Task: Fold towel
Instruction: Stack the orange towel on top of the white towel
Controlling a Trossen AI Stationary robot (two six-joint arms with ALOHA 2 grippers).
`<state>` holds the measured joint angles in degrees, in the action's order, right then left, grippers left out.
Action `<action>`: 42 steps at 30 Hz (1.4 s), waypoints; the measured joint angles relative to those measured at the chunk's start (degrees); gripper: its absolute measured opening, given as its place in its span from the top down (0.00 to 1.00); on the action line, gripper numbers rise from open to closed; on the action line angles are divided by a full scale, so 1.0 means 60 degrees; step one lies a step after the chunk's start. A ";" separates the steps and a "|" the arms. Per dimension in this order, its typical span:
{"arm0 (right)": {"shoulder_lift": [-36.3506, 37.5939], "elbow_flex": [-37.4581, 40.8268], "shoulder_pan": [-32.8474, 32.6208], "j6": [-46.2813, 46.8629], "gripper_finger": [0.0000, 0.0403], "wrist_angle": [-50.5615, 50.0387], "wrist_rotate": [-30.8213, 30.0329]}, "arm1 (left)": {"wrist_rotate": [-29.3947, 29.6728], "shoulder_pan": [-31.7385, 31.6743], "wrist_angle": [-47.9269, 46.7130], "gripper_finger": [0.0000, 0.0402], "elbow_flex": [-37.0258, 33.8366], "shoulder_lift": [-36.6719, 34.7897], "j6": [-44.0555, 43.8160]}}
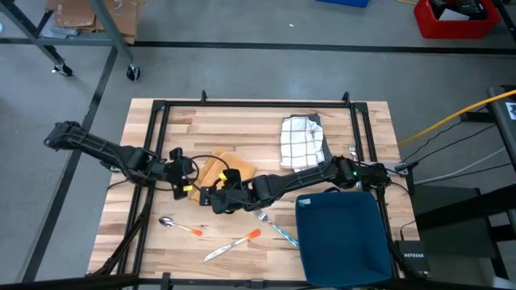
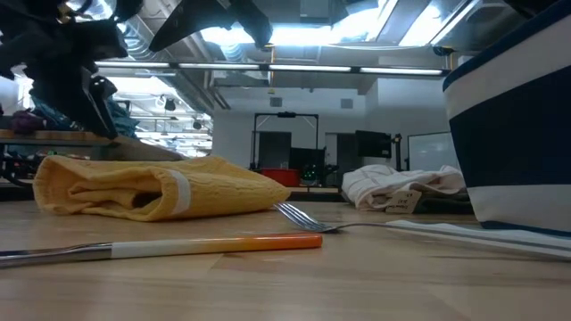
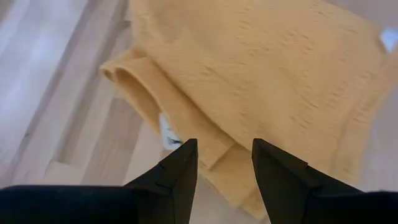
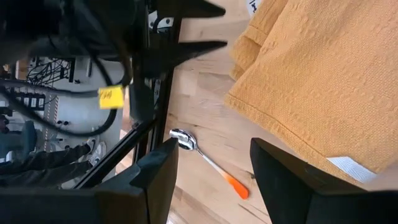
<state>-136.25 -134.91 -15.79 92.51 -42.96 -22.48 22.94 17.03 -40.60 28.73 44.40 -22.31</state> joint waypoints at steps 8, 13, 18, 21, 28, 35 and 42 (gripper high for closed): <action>0.0000 0.0000 0.0000 0.0000 0.49 -0.0007 0.0000 | -0.1109 -0.0826 0.0304 0.64 -0.0004 -0.0025 0.0501; 0.0000 0.0000 0.0000 -0.0001 0.49 -0.0007 0.0000 | -0.2122 -0.0981 0.0516 0.64 -0.0004 -0.0025 0.0799; 0.0000 0.0000 0.0000 0.0000 0.49 -0.0007 0.0000 | -0.2975 -0.0981 0.0700 0.64 -0.0004 -0.0025 0.1027; -0.0001 0.0000 0.0000 0.0000 0.49 -0.0005 0.0000 | -0.3082 -0.0981 0.0695 0.64 -0.0004 -0.0025 0.1039; -0.0004 0.0000 -0.0007 0.0000 0.49 -0.0004 0.0000 | -0.3086 -0.0981 0.0666 0.64 -0.0004 -0.0025 0.0989; -0.0004 0.0000 -0.0143 -0.0001 0.49 0.0000 -0.0089 | -0.3086 -0.0981 0.0622 0.64 0.0000 -0.0025 0.0729; -0.0004 0.0000 -0.0446 -0.0002 0.49 -0.0004 -0.0178 | -0.3086 -0.0981 0.0622 0.64 0.0000 -0.0024 0.0714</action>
<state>-136.27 -134.91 -18.47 92.50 -42.98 -23.55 4.43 11.14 -36.86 28.73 44.26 -18.02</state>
